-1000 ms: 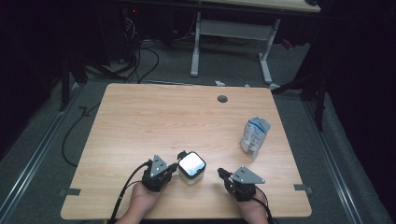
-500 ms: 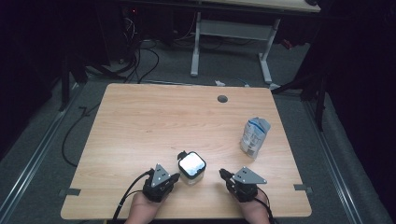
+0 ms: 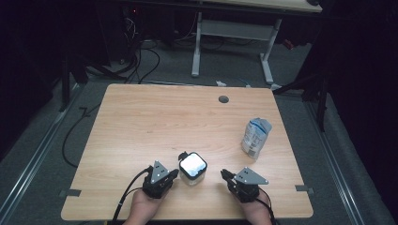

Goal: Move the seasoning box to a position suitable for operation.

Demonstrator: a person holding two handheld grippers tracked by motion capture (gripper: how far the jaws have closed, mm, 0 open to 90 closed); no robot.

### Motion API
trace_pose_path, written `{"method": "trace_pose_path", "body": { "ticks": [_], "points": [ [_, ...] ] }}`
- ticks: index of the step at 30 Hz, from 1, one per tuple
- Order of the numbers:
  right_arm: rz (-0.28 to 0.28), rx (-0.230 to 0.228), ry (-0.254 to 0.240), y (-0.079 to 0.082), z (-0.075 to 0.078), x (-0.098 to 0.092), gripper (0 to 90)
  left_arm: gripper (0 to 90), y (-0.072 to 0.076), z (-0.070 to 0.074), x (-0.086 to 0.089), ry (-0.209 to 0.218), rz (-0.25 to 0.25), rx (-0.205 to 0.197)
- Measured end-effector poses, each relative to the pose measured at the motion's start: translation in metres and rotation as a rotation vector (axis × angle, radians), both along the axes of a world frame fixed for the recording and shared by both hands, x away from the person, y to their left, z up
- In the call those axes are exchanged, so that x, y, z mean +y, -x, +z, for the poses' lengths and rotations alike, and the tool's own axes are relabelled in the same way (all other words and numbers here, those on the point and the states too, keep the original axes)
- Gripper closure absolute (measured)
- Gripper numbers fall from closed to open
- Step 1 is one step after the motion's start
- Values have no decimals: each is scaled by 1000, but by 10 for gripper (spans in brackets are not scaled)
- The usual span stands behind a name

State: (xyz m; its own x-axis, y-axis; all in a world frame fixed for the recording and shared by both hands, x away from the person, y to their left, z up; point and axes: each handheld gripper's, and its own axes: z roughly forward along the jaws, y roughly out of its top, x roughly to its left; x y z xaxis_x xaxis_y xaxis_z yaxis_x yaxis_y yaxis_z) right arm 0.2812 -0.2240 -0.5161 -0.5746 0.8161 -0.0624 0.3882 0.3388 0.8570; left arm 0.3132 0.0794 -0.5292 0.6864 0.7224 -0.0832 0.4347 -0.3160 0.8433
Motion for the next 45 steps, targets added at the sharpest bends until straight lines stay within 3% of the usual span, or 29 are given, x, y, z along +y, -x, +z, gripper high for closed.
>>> {"method": "trace_pose_path", "body": {
  "ticks": [10, 28, 45],
  "points": [
    [-6, -6, -25, 0, 1, -4, 860, 900, 0, 1, -1, 3, -1, 1],
    [2, 5, -12, -1, 0, -5, 830, 900, 15, 2, -13, 6, -55, 1],
    [6, 8, 3, -1, -1, -2, 814, 900, 18, 2, -29, 8, -95, -5]
  ]
}}
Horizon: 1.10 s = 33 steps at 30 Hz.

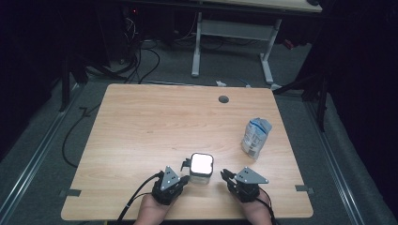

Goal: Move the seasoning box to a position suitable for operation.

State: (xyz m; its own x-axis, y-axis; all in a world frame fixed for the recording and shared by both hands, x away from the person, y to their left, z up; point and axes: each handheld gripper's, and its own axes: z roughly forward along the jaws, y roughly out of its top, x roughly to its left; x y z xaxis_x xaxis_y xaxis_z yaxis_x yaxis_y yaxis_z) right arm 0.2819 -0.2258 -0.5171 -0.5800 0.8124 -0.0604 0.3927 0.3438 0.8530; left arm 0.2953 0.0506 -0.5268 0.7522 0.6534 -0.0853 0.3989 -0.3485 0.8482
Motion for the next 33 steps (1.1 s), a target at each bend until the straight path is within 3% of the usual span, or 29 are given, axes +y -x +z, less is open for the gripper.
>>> {"method": "trace_pose_path", "body": {
  "ticks": [23, 33],
  "points": [
    [-8, -3, 1, 1, 1, -2, 805, 900, 2, 1, -6, 6, -14, -11],
    [-4, -10, 2, 1, 2, -1, 804, 900, -3, 3, 7, 25, 27, -14]
  ]
}}
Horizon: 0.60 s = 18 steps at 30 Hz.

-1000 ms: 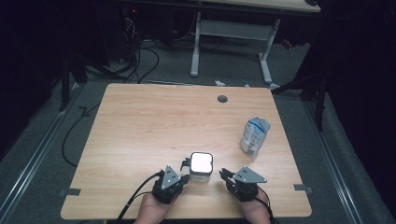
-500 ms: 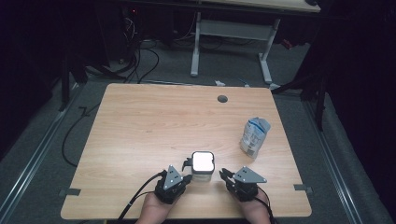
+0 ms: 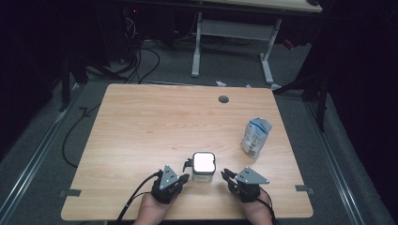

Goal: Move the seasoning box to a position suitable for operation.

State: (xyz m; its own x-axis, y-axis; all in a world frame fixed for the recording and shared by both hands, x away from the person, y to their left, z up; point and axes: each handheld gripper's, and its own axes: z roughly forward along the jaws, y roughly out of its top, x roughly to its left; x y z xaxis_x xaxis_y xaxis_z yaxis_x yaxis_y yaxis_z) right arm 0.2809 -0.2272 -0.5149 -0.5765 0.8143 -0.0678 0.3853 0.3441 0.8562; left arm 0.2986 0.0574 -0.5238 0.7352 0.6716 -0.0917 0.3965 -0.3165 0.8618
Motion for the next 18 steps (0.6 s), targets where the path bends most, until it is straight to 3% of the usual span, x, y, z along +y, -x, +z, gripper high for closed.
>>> {"method": "trace_pose_path", "body": {
  "ticks": [18],
  "points": [
    [-11, 4, 1, 0, -1, -2, 796, 900, -43, 2, 0, -15, 64, -12]
  ]
}}
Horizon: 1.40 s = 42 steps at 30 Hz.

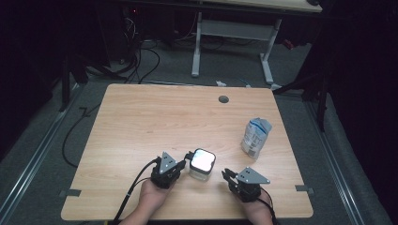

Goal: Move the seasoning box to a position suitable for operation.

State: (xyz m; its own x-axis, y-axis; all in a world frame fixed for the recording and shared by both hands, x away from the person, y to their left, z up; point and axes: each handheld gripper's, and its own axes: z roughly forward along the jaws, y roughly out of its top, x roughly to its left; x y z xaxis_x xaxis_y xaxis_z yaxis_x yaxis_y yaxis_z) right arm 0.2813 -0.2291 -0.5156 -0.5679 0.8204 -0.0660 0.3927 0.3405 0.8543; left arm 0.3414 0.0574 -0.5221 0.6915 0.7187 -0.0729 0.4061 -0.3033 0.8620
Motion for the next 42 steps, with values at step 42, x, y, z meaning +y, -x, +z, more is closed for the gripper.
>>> {"method": "trace_pose_path", "body": {
  "ticks": [42],
  "points": [
    [-51, 37, -29, -6, -2, -4, 703, 900, 0, 60, -1, 36, -26, -92]
  ]
}}
